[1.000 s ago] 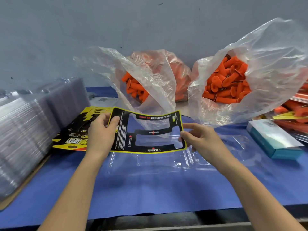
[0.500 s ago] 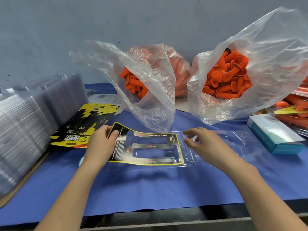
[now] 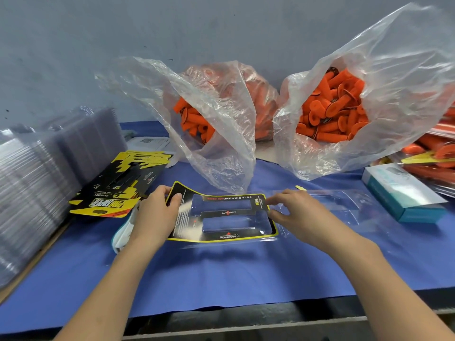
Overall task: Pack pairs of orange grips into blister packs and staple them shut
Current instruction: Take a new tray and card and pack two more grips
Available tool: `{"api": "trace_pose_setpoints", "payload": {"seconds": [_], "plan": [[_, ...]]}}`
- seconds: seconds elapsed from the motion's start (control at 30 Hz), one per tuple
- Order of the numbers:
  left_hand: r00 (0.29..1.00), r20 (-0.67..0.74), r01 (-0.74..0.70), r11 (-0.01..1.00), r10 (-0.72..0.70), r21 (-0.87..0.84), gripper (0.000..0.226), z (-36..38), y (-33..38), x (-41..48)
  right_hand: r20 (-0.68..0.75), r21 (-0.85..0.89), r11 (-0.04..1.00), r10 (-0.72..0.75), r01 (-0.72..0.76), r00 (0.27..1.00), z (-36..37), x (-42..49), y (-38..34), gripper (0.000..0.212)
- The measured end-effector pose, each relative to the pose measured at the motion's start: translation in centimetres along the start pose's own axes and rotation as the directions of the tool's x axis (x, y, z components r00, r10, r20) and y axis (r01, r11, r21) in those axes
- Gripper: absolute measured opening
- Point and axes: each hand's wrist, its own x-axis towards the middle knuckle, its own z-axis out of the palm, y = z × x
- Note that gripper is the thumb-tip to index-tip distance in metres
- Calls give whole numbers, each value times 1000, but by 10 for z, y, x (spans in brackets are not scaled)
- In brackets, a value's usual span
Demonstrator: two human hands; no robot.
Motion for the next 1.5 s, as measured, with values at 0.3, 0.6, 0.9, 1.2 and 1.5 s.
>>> {"api": "trace_pose_setpoints", "payload": {"seconds": [0.3, 0.6, 0.9, 1.2, 1.5], "plan": [[995, 95, 11, 958, -39, 285, 48, 0, -10, -1, 75, -51, 999, -2, 6, 997, -2, -4, -4, 31], [989, 148, -36, 983, 8, 182, 34, -10, -19, -8, -12, -76, 995, -61, 60, 998, 0, -4, -11, 32], [977, 215, -41, 976, -6, 215, 36, -2, -22, -16, 79, -54, 983, -173, 177, 982, 32, 13, -50, 63], [962, 262, 51, 994, -74, 92, 42, -15, -27, -16, 212, -121, 975, -160, 188, 964, 51, 26, -49, 82], [830, 550, 173, 979, -89, -104, 86, -33, -44, -21, 265, -123, 976, -143, 181, 954, 49, 27, -48, 96]]}}
